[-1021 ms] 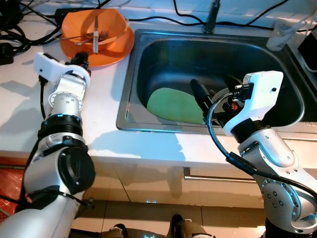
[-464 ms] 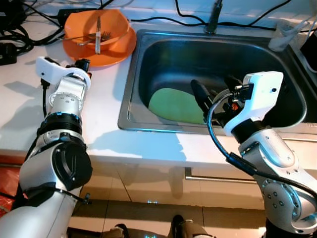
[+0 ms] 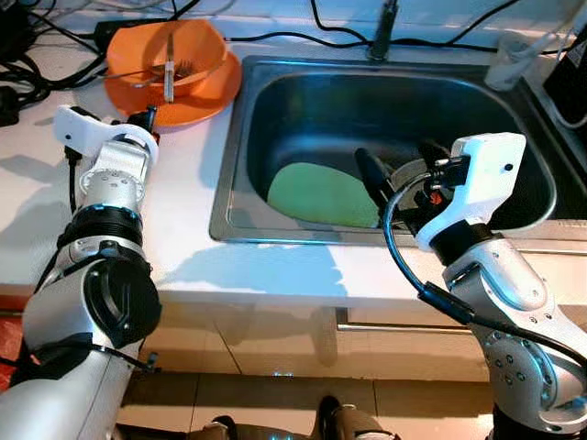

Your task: Kitchen organization

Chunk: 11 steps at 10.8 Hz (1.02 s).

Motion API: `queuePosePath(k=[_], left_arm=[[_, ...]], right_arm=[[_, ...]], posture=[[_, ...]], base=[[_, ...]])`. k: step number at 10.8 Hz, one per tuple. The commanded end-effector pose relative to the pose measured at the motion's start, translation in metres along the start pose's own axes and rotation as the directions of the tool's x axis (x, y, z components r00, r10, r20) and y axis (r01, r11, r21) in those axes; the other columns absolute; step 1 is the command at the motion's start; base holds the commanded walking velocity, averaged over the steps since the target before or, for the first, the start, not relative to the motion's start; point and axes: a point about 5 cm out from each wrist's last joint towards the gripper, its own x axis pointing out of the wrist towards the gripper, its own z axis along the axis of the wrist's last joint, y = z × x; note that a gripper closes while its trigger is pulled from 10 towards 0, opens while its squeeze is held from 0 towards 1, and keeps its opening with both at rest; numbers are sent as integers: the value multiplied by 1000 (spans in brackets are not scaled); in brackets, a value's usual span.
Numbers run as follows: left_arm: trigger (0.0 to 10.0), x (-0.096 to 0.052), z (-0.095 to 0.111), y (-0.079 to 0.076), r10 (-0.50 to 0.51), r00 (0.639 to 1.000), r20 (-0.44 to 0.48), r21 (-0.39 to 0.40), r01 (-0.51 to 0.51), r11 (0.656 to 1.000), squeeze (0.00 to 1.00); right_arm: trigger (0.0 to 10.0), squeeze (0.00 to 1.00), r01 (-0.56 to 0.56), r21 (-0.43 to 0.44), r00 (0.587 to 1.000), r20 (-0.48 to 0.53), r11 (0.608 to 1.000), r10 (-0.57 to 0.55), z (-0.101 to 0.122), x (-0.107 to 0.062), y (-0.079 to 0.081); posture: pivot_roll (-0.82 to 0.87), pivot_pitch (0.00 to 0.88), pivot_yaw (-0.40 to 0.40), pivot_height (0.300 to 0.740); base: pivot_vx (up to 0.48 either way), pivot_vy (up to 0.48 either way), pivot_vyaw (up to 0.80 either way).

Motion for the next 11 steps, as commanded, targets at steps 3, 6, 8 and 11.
queuePosePath(k=[3,6,8,11], left_arm=[[0,-3,-34,51,158,977,-144,-19,-162,987,0],[0,-3,-33,50,159,976,-146,-16,-163,986,0],[0,-4,-34,51,157,976,-153,-21,-163,986,0],[0,-7,-26,62,172,973,-154,-16,-177,984,0]], right_arm=[[10000,0,8,-6,1000,18,1000,-8,2,-3,0],[10000,0,7,-6,1000,15,1000,-7,1,-2,-1],[10000,0,5,-5,1000,13,1000,-5,0,-2,-1],[10000,0,-1,-3,1000,12,1000,1,-2,0,-1]], posture=[[-296,225,-46,740],[-285,225,-52,740],[-278,223,-55,740],[-264,224,-62,740]], base=[[0,0,0],[0,0,0],[0,0,0],[0,0,0]])
